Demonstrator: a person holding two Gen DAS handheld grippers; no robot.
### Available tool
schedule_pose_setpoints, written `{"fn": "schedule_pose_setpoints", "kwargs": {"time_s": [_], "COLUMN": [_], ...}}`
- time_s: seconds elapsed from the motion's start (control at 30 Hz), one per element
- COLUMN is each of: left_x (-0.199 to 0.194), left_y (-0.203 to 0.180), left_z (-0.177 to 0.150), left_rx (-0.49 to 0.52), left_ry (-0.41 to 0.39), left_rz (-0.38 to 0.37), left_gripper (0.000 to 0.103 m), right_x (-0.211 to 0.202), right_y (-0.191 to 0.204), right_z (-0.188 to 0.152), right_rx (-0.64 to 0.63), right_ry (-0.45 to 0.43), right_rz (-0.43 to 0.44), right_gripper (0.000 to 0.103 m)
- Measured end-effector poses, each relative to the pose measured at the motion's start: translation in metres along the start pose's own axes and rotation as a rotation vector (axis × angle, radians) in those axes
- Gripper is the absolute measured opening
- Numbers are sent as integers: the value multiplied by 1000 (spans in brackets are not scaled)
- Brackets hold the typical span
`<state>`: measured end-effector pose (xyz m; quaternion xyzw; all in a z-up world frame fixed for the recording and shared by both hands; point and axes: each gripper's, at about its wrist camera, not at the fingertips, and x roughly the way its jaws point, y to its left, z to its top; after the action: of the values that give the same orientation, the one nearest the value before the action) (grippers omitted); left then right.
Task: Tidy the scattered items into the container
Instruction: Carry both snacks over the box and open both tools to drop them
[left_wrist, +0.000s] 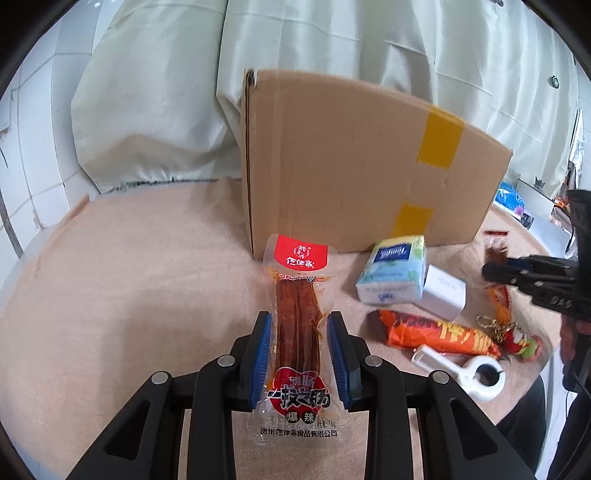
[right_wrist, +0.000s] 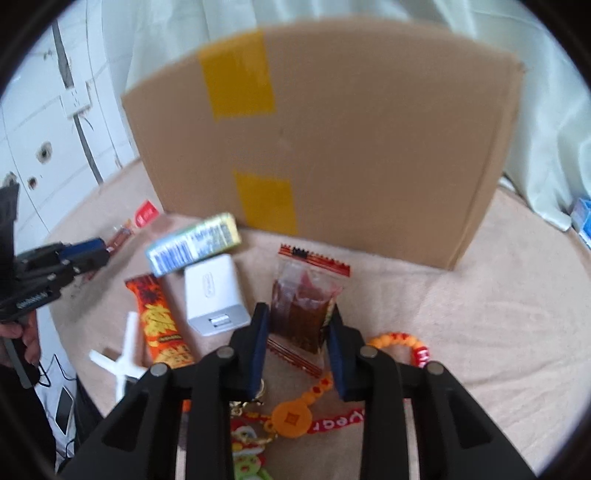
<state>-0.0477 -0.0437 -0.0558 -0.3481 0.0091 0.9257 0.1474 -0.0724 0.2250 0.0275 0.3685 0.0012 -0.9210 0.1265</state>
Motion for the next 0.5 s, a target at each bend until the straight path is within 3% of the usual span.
{"fn": "schedule_pose_setpoints", "kwargs": {"time_s": [0.23,0.5], "left_x": [-12,-24], "left_y": [-15,-26], "left_z": [13,18], "left_rx": [31,52], "left_ry": [-28,-35], "left_rz": [12,19], "left_gripper": [31,31], "right_x": [-26,-28], "right_y": [0,-1], "right_z": [15,3], "right_rx": [-19,-7], "right_ry": [-92,-77], "right_rz": [-11,3], "right_gripper": [34,34]}}
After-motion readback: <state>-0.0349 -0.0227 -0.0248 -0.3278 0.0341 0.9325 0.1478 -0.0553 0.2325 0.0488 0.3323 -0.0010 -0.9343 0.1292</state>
